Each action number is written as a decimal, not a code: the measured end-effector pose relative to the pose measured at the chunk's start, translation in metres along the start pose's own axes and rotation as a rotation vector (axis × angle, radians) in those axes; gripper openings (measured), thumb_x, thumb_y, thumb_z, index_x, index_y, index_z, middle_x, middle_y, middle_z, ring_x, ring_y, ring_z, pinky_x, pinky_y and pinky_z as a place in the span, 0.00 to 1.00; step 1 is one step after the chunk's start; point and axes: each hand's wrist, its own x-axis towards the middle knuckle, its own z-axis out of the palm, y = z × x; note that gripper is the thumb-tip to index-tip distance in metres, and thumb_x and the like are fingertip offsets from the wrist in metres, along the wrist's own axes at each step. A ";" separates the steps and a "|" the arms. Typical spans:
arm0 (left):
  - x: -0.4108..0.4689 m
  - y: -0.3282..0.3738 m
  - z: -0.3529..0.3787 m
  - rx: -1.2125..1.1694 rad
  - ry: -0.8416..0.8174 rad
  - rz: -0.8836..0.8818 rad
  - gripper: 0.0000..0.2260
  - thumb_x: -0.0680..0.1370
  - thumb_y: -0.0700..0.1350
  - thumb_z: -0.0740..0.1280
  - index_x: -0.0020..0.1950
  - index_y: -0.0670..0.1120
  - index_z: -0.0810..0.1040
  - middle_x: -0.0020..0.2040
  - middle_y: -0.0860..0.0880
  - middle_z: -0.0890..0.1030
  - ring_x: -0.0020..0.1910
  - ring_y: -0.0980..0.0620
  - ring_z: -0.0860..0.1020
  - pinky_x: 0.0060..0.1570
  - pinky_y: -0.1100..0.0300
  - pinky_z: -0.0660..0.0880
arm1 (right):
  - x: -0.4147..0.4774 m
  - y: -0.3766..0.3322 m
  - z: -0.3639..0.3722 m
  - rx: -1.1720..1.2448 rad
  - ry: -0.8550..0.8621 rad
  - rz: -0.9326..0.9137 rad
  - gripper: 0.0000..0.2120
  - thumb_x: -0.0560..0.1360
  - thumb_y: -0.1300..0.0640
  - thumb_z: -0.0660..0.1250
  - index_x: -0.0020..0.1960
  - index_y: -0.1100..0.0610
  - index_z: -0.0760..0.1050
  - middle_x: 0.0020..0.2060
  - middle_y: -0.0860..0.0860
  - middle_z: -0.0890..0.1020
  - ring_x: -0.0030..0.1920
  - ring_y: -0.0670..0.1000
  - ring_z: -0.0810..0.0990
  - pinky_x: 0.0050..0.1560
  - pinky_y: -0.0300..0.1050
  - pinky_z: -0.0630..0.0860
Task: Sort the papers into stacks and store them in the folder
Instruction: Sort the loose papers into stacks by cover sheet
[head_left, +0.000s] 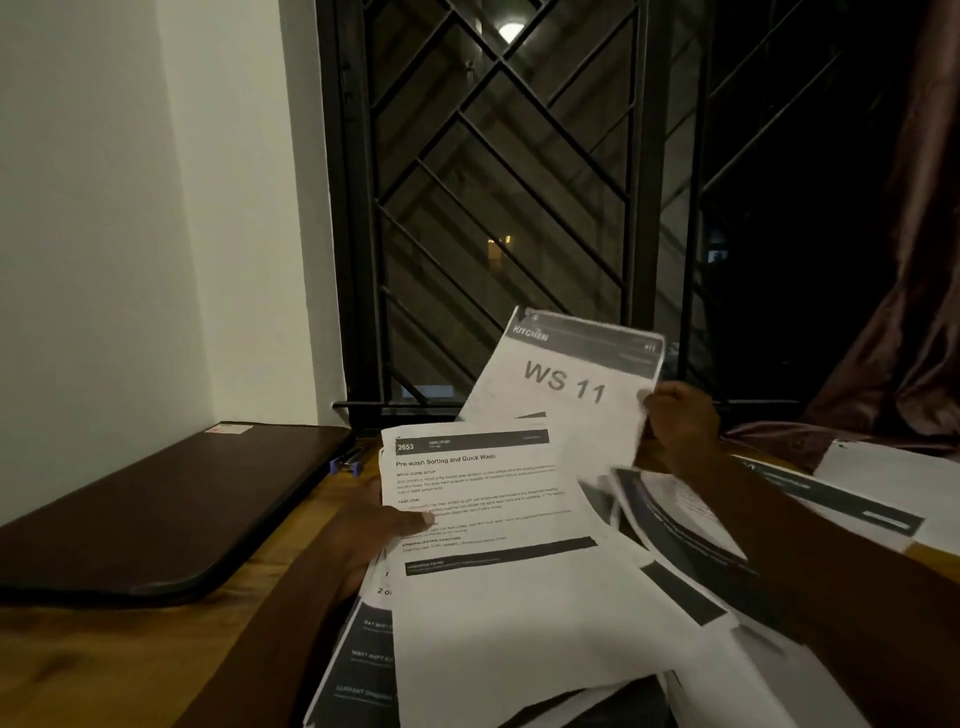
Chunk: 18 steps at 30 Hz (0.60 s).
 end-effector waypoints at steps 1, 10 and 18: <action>0.001 0.000 0.000 0.004 -0.002 0.004 0.14 0.73 0.23 0.64 0.51 0.41 0.76 0.35 0.52 0.85 0.34 0.55 0.84 0.29 0.65 0.78 | 0.001 -0.012 -0.008 0.027 0.102 -0.024 0.08 0.77 0.60 0.64 0.55 0.59 0.79 0.52 0.57 0.80 0.55 0.59 0.78 0.59 0.51 0.74; -0.003 0.007 -0.011 -0.057 0.141 -0.032 0.15 0.76 0.25 0.63 0.59 0.40 0.75 0.59 0.38 0.80 0.45 0.45 0.83 0.42 0.55 0.77 | 0.018 -0.085 -0.054 0.218 0.345 -0.134 0.11 0.78 0.61 0.58 0.58 0.56 0.74 0.47 0.51 0.77 0.47 0.50 0.76 0.46 0.35 0.72; -0.012 0.012 -0.010 -0.088 0.237 -0.124 0.17 0.79 0.26 0.56 0.66 0.33 0.72 0.62 0.32 0.76 0.44 0.40 0.78 0.38 0.53 0.79 | -0.050 -0.025 0.002 0.027 -0.221 -0.147 0.06 0.77 0.63 0.65 0.43 0.55 0.76 0.41 0.55 0.78 0.42 0.53 0.75 0.40 0.41 0.70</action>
